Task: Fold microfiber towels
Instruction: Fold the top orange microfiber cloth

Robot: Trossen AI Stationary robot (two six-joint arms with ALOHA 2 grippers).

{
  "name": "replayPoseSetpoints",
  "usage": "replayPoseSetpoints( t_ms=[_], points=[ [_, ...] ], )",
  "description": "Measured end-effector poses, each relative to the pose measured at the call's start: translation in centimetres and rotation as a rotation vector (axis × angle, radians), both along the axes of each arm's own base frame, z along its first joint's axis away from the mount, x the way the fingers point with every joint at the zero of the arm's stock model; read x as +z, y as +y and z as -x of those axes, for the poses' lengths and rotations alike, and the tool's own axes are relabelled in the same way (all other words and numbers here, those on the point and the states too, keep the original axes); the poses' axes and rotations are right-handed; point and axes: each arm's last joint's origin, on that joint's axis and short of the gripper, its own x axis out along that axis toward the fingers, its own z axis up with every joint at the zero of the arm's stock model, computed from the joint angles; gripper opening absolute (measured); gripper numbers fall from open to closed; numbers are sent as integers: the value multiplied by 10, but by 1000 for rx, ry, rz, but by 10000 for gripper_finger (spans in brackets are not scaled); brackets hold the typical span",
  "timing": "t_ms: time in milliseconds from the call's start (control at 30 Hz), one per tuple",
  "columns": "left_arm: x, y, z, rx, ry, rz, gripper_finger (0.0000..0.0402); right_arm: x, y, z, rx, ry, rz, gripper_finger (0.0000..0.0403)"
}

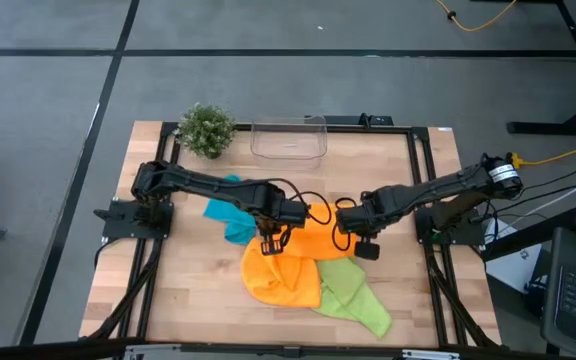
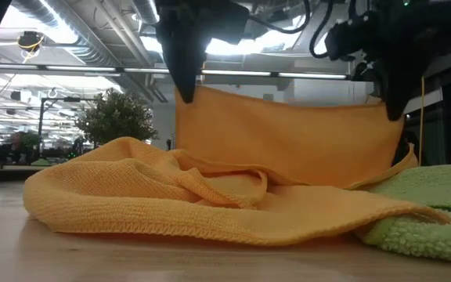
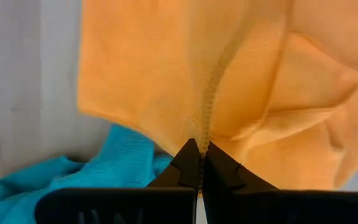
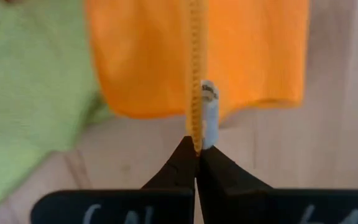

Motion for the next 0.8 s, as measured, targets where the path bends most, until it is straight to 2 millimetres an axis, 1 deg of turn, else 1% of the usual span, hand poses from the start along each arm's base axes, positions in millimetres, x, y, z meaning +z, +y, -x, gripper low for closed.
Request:
replayPoseSetpoints(
  t_ms=[167,233,367,500,567,667,800],
  points=[
    [-1,-8,-1,-21,-16,17,0,0,8,-2,26,-42,-11,1],
    [-1,-11,-1,-30,-27,18,0,-5,9,-2,29,-54,-16,1],
    [-1,-18,-3,-45,-57,20,0,-19,10,4,35,-18,-25,1],
    [-1,-22,-3,-56,-66,20,0,-26,15,9,42,4,-35,1],
    [-5,-23,-3,-60,-70,19,0,-30,19,9,70,-8,-37,1],
    [-19,-22,-2,-53,-50,30,0,-32,22,9,87,-27,-43,1],
    [-28,-23,-1,-41,-46,74,0,-32,23,9,98,-29,-42,1]
  ],
)
